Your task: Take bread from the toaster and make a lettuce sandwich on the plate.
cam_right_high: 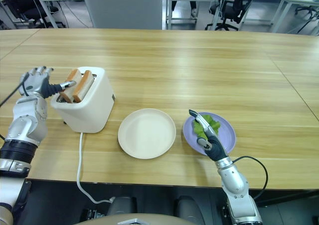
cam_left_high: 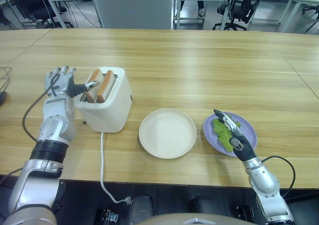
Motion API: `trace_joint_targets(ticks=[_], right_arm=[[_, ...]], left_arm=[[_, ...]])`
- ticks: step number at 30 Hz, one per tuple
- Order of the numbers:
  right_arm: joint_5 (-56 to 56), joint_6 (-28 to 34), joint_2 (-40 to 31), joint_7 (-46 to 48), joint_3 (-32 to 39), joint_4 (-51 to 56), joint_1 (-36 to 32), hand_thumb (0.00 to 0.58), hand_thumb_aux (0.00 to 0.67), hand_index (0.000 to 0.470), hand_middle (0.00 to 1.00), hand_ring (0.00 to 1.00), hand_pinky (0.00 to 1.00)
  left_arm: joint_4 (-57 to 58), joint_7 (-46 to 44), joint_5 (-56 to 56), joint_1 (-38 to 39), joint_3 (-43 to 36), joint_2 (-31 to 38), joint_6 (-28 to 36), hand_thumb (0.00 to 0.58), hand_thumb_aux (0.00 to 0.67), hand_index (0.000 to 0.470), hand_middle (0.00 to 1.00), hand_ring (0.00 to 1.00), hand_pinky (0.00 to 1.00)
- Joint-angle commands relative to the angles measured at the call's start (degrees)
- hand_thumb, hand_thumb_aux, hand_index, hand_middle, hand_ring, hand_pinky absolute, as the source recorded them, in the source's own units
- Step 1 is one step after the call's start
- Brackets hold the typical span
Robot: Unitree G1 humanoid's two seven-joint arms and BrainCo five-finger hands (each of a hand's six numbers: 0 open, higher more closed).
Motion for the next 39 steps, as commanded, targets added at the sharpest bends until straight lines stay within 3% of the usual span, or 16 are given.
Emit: trace_joint_targets(ticks=[1, 9, 10, 12, 13, 15, 16, 17, 18, 20, 32, 34, 35, 36, 37, 39], right_arm=[[0.4, 0.1, -0.9, 0.3, -1.3, 0.1, 0.3, 0.0, 0.0, 0.0, 0.0, 0.0, 0.0], [-4.6, 1.6, -4.4, -1.3, -3.5, 3.0, -0.8, 0.0, 0.0, 0.0, 0.0, 0.0, 0.0], [-5.3, 2.0, -5.0, -1.6, -3.8, 3.4, -1.0, 0.0, 0.0, 0.0, 0.0, 0.0, 0.0], [-7.9, 2.7, -6.6, -2.8, -4.8, 5.0, -1.8, 0.0, 0.0, 0.0, 0.0, 0.0, 0.0], [-8.8, 2.9, -7.3, -3.3, -5.1, 5.5, -2.0, 0.0, 0.0, 0.0, 0.0, 0.0, 0.0], [-10.5, 3.8, -8.7, -4.0, -5.5, 6.7, -2.3, 0.0, 0.0, 0.0, 0.0, 0.0, 0.0], [-11.3, 4.0, -9.2, -4.6, -5.6, 7.1, -2.5, 0.0, 0.0, 0.0, 0.0, 0.0, 0.0], [-12.0, 4.4, -9.6, -5.0, -5.7, 7.5, -2.6, 0.0, 0.0, 0.0, 0.0, 0.0, 0.0], [-12.6, 4.7, -10.1, -5.3, -5.7, 7.9, -2.6, 0.0, 0.0, 0.0, 0.0, 0.0, 0.0], [-14.8, 5.9, -11.1, -6.1, -5.6, 8.6, -2.7, 0.0, 0.0, 0.0, 0.0, 0.0, 0.0], [-37.1, 14.2, -20.1, -14.7, -0.7, 11.4, -3.7, 0.0, 0.0, 0.0, 0.0, 0.0, 0.0], [-40.7, 16.0, -21.1, -16.4, 0.8, 11.9, -4.2, 0.0, 0.0, 0.0, 0.0, 0.0, 0.0], [-42.0, 16.8, -21.4, -16.9, 1.4, 12.2, -4.6, 0.0, 0.0, 0.0, 0.0, 0.0, 0.0], [-43.7, 17.8, -21.8, -17.5, 2.4, 13.0, -5.1, 0.0, 0.0, 0.0, 0.0, 0.0, 0.0], [-45.0, 18.7, -22.1, -18.2, 3.3, 14.0, -5.6, 0.0, 0.0, 0.0, 0.0, 0.0, 0.0], [-47.8, 20.0, -22.7, -19.5, 5.5, 16.7, -7.9, 0.005, 0.003, 0.002, 0.0, 0.0, 0.0]], left_arm=[[3.7, 0.1, -0.5, -0.6, -2.7, -1.2, -1.2, 0.0, 0.0, 0.0, 0.0, 0.0, 0.0], [6.3, -0.2, -0.3, -0.4, -5.0, -1.5, -1.3, 0.0, 0.0, 0.0, 0.0, 0.0, 0.0], [6.5, 0.0, -0.4, -0.3, -5.0, -1.5, -1.3, 0.104, 0.063, 0.043, 0.0, 0.0, 0.0], [6.7, -0.1, -1.2, 0.2, -4.7, -1.4, -1.5, 0.104, 0.063, 0.043, 0.0, 0.0, 0.0], [6.8, -0.2, -1.5, 0.3, -4.5, -1.5, -1.6, 0.392, 0.289, 0.198, 0.0, 0.0, 0.0], [6.0, -0.2, -2.9, 1.0, -3.9, -1.9, -1.9, 0.506, 0.431, 0.296, 0.0, 0.0, 0.0], [5.4, -0.3, -3.8, 1.4, -3.5, -2.2, -2.2, 0.506, 0.431, 0.296, 0.0, 0.0, 0.0], [4.8, -0.4, -4.8, 1.8, -3.1, -2.6, -2.6, 0.551, 0.52, 0.357, 0.0, 0.0, 0.0], [4.0, -0.6, -6.2, 2.2, -2.4, -3.3, -3.1, 0.551, 0.52, 0.357, 0.0, 0.0, 0.0], [1.9, -1.3, -9.6, 3.2, -0.7, -4.9, -4.4, 0.58, 0.67, 0.46, 0.0, 0.0, 0.0], [-7.7, 2.5, -15.9, 6.9, 6.0, -7.7, -6.1, 0.58, 0.67, 0.46, 0.0, 0.0, 0.0], [-8.5, 4.1, -16.1, 7.0, 6.8, -7.5, -6.3, 0.58, 0.67, 0.46, 0.16, 0.16, 0.16], [-8.9, 4.8, -16.0, 7.0, 7.0, -7.4, -6.4, 0.58, 0.67, 0.46, 0.52, 0.52, 0.52], [-9.4, 5.7, -16.1, 7.0, 7.4, -7.3, -6.6, 0.58, 0.67, 0.46, 0.67, 0.67, 0.67], [-9.8, 6.3, -16.1, 7.0, 7.7, -7.2, -6.7, 0.58, 0.67, 0.46, 0.95, 0.95, 0.95], [-12.0, 7.5, -16.0, 8.1, 8.9, -6.8, -6.4, 0.58, 0.67, 0.46, 1.0, 1.0, 1.0]])
